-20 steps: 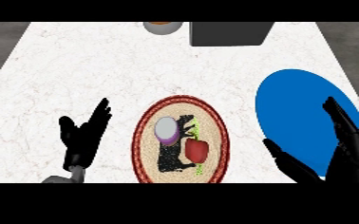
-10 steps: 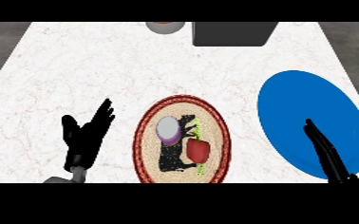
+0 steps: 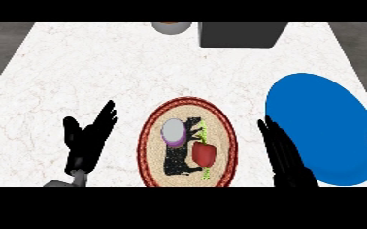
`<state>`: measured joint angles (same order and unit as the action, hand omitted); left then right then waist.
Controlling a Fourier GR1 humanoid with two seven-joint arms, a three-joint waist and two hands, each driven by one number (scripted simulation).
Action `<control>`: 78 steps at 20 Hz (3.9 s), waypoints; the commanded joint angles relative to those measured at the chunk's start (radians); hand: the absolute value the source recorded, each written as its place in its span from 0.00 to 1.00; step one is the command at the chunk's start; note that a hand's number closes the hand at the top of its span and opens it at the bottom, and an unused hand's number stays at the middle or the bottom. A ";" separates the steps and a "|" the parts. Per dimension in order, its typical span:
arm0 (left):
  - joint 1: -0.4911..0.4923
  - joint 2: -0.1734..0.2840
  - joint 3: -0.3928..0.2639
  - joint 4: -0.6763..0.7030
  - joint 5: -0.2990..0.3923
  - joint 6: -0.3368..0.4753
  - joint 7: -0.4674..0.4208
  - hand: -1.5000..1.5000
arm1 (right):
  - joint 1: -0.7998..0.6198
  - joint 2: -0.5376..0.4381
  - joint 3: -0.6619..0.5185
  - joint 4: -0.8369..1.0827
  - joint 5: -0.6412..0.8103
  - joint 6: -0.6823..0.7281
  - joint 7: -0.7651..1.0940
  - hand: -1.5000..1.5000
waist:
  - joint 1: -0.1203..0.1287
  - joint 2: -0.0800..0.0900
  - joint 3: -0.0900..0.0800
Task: Pick the bell pepper from the placemat and place it in the plate
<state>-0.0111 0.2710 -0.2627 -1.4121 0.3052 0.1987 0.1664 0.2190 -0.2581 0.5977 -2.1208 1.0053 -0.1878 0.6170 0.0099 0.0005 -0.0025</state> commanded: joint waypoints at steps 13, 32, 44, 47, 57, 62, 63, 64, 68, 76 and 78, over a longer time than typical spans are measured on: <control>0.015 -0.048 0.056 -0.005 -0.058 -0.039 0.036 0.50 | -0.154 0.257 0.131 0.317 0.123 0.067 0.192 0.00 | -0.009 -0.001 0.003; 0.019 -0.121 0.116 0.053 -0.141 -0.093 -0.006 0.50 | -0.322 0.258 0.138 0.610 0.118 -0.042 0.296 0.00 | -0.008 0.000 0.003; -0.022 -0.177 0.121 0.032 -0.193 -0.064 0.049 0.50 | -0.377 0.258 0.126 0.752 0.139 -0.007 0.198 1.00 | -0.009 0.000 0.003; 0.029 -0.145 0.150 0.007 -0.193 -0.098 0.005 0.50 | -0.437 0.258 0.126 0.769 0.135 0.004 0.241 1.00 | -0.006 0.000 0.003; 0.015 -0.132 0.161 -0.025 -0.166 -0.148 0.069 0.50 | -0.394 0.258 0.482 0.665 0.155 -0.130 0.691 1.00 | 0.001 -0.001 0.003; 0.046 -0.144 0.164 -0.011 -0.176 -0.126 0.046 0.50 | -0.454 0.258 0.411 0.510 0.407 -0.201 0.631 1.00 | -0.014 -0.008 0.002; 0.002 -0.129 0.177 -0.019 -0.173 -0.124 0.084 0.50 | -0.472 0.258 0.414 0.534 0.428 -0.233 0.649 1.00 | -0.011 -0.006 0.003; 0.059 -0.146 0.167 -0.014 -0.175 -0.128 0.022 0.50 | -0.445 0.258 0.382 0.488 0.484 -0.213 0.661 1.00 | -0.018 -0.009 0.002; 0.023 -0.159 0.174 0.020 -0.191 -0.097 0.035 0.50 | -0.384 0.258 0.381 0.344 0.600 -0.227 0.708 1.00 | -0.043 -0.011 0.002; 0.060 -0.149 0.173 -0.014 -0.175 -0.127 0.024 0.50 | -0.274 0.258 0.222 0.273 0.673 -0.430 0.682 1.00 | -0.034 -0.007 0.005; 0.063 -0.140 0.178 -0.019 -0.168 -0.132 0.038 0.50 | -0.248 0.258 0.152 0.240 0.648 -0.483 0.625 1.00 | -0.036 -0.005 0.006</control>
<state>0.0405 0.1262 -0.0855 -1.4287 0.1366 0.0699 0.2015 -0.0838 0.0007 0.8238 -1.7504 1.7027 -0.5018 1.1079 -0.0246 -0.0063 0.0025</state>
